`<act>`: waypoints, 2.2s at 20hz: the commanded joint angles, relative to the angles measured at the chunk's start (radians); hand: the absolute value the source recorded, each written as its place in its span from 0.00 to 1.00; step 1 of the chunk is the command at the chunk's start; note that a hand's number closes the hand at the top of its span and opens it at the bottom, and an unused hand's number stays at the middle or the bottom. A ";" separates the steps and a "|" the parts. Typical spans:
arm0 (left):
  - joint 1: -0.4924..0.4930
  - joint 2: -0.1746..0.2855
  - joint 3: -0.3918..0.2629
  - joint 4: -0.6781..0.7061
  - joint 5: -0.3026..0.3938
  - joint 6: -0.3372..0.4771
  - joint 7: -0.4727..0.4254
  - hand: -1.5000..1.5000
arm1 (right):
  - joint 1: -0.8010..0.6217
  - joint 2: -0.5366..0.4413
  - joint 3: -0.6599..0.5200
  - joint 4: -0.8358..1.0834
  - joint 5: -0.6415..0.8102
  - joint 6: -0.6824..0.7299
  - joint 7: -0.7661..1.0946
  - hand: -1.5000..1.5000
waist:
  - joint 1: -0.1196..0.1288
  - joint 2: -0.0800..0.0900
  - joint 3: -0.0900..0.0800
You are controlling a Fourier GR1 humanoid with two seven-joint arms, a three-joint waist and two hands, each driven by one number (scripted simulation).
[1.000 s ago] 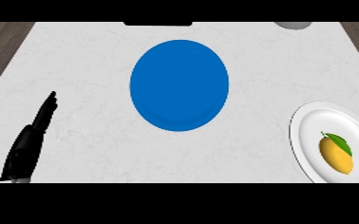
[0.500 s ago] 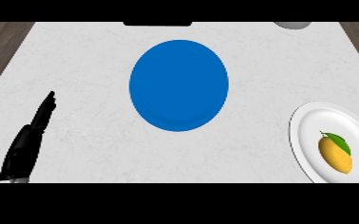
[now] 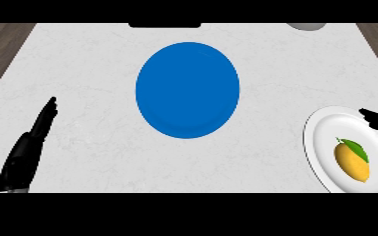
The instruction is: Pick the lemon from the plate and place it in the plate
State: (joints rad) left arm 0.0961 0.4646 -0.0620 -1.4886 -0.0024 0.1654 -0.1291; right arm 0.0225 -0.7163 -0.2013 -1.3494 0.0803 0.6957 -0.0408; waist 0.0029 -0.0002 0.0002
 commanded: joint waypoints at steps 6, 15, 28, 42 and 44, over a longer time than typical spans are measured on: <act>0.038 -0.033 0.055 -0.085 -0.055 -0.045 0.039 0.50 | -0.029 0.087 0.007 0.032 0.117 0.006 0.001 0.00 | 0.001 -0.001 0.000; -0.012 -0.079 0.127 0.050 -0.092 -0.110 -0.050 0.50 | -0.031 0.163 0.005 0.107 0.213 -0.019 -0.108 1.00 | -0.003 0.000 0.000; -0.038 -0.125 0.111 -0.006 -0.144 -0.135 -0.013 0.50 | -0.352 0.103 0.083 0.247 0.449 -0.155 -0.219 1.00 | 0.079 0.018 0.004; -0.079 -0.155 0.074 0.018 -0.182 -0.118 -0.018 0.50 | -0.787 0.107 0.123 0.588 0.695 -0.591 -0.412 1.00 | 0.098 0.029 0.005; -0.111 -0.158 0.080 0.030 -0.174 -0.122 0.010 0.50 | -0.859 0.083 0.076 0.611 0.663 -0.615 -0.464 1.00 | 0.089 0.031 0.005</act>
State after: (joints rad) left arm -0.0074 0.3099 0.0120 -1.4689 -0.1745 0.0382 -0.1258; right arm -0.7400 -0.6236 -0.0739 -0.8080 0.7569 0.1767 -0.4152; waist 0.1072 0.0328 0.0050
